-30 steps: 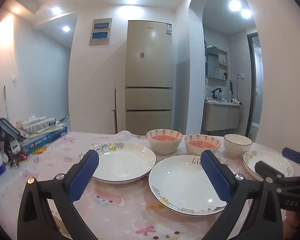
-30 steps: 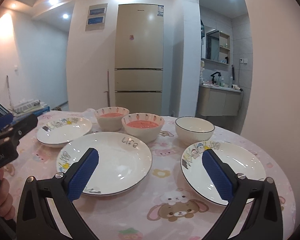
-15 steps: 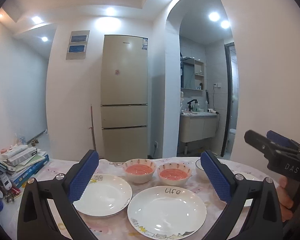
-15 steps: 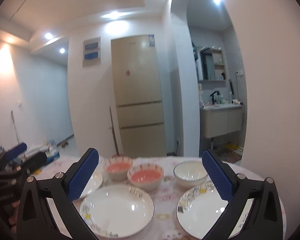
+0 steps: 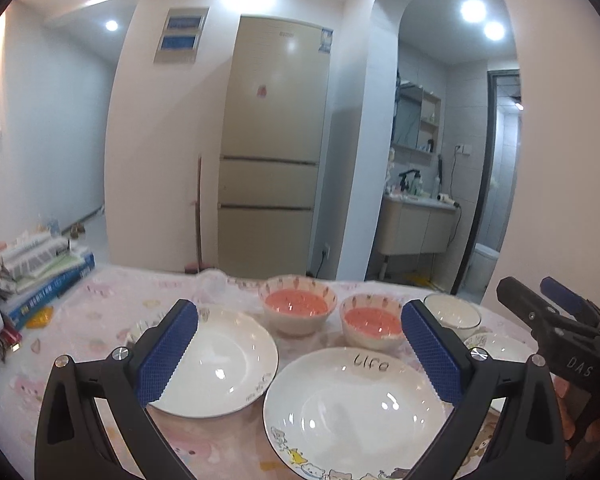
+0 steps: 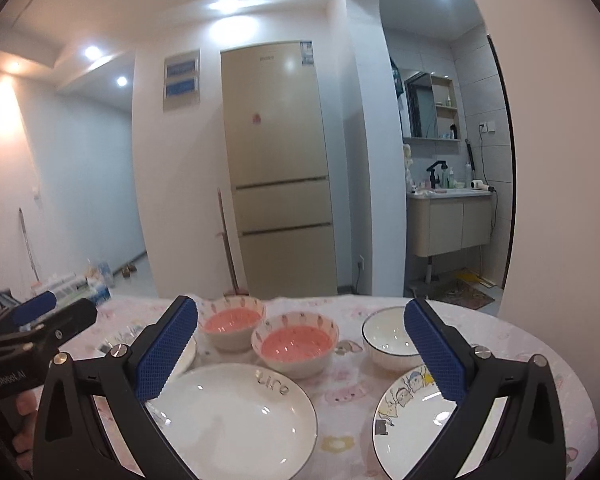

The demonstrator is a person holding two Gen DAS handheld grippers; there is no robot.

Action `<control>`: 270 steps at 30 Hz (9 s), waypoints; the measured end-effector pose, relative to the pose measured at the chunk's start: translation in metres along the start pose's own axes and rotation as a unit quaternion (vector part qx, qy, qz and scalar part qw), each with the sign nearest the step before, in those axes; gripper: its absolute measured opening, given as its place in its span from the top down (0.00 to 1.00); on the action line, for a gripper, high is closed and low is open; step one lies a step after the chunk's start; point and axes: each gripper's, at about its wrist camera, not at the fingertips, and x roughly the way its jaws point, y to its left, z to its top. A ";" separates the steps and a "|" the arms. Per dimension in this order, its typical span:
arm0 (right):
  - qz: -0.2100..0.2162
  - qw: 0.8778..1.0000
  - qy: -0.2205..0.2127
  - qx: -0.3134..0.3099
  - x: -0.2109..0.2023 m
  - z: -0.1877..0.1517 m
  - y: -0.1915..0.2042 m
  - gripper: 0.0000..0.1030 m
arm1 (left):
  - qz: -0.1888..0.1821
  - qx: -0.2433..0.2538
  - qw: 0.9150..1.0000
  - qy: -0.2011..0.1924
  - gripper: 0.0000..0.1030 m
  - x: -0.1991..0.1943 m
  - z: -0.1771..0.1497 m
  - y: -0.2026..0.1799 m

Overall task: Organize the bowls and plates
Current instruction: 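Move the left gripper to the cartoon-rim white plate and close on its rim, then lift the cartoon-rim plate with the left gripper and tilt it up, then carry the held plate over the 'life' plate and lower it on top, then open the left gripper to release the plate onto the stack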

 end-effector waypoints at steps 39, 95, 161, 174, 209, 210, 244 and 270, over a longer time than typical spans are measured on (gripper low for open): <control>0.179 0.948 0.263 0.006 0.157 -0.008 0.137 0.26 | 0.060 -0.297 0.943 0.139 0.36 0.069 -0.020 0.217; 0.159 0.903 0.399 -0.010 0.252 -0.076 0.156 0.83 | 0.096 -0.291 0.925 0.226 0.86 0.129 -0.070 0.219; 0.092 0.928 0.356 0.058 0.081 -0.032 -0.005 0.86 | -0.011 -0.114 0.964 0.239 0.84 0.049 -0.035 0.035; 0.082 0.928 0.357 0.070 0.087 -0.066 -0.014 0.86 | -0.019 -0.090 0.966 0.242 0.83 0.062 -0.066 0.027; 0.040 0.956 0.292 0.005 0.075 -0.083 -0.009 0.82 | 0.010 0.014 0.981 0.194 0.80 0.056 -0.078 -0.001; 0.036 0.954 0.297 0.002 0.077 -0.084 -0.009 0.82 | 0.011 0.017 0.980 0.197 0.80 0.057 -0.079 -0.002; 0.058 0.955 0.289 -0.023 0.072 -0.084 -0.006 0.87 | 0.052 0.053 0.976 0.204 0.39 0.056 -0.078 -0.007; 0.070 0.957 0.281 0.014 0.067 -0.077 -0.017 0.89 | 0.006 0.030 0.981 0.190 0.79 0.039 -0.069 -0.006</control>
